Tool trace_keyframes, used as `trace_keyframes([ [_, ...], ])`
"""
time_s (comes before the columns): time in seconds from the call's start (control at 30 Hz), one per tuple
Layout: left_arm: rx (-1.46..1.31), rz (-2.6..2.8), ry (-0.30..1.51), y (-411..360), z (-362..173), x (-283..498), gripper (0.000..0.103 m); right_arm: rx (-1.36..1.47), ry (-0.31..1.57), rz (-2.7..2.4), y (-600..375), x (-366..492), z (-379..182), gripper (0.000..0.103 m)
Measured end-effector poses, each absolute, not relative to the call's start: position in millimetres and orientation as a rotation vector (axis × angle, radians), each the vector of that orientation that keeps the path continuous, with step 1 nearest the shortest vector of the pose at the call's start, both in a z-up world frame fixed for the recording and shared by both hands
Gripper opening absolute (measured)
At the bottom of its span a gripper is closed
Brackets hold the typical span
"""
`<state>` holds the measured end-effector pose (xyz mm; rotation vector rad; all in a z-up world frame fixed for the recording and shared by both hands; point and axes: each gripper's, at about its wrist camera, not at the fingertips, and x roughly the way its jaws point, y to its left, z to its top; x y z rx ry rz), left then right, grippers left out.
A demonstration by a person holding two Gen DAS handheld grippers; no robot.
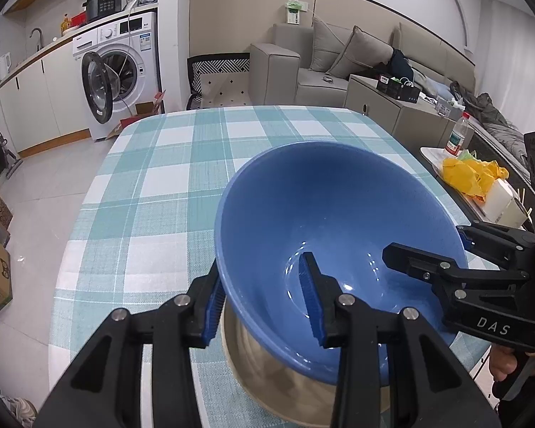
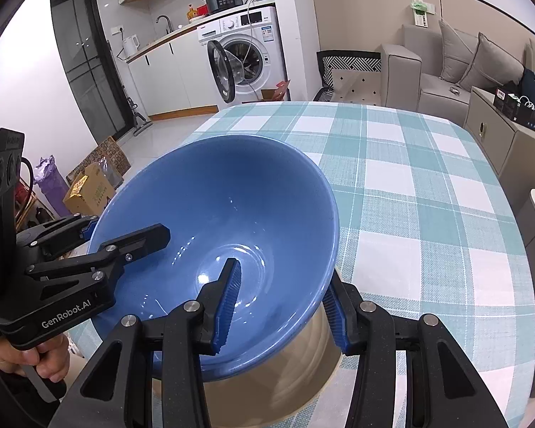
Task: Organize plates and bowls
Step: 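Lift the nested blue bowls with both tools and carry them over the cream plates, then lower the nested bowls onto the cream plates and open both tools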
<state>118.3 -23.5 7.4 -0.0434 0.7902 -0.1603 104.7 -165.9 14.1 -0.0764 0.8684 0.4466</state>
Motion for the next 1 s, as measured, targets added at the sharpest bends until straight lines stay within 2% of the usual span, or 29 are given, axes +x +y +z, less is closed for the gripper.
trace_keyframes([
  [0.63,-0.045,-0.163,0.796,-24.2,6.9,120.8,0.038,-0.061,0.870,0.448,-167.0,108.4,14.6,0.048],
  [0.8,-0.043,-0.167,0.797,-23.6,7.5,120.4,0.043,-0.067,0.862,0.458,-167.1,108.3,16.9,0.051],
  [0.83,-0.047,-0.171,0.798,-23.0,7.8,120.3,0.044,-0.070,0.857,0.455,-167.4,108.4,17.8,0.054],
  [0.9,-0.054,-0.173,0.791,-21.8,9.6,118.6,0.058,-0.068,0.846,0.457,-169.7,108.3,19.4,0.067],
  [0.93,-0.055,-0.175,0.785,-21.0,10.8,117.8,0.060,-0.065,0.838,0.458,-171.6,108.3,20.4,0.076],
  [1.0,-0.054,-0.178,0.774,-19.2,13.1,115.5,0.060,-0.064,0.829,0.464,-175.7,108.8,21.9,0.080],
])
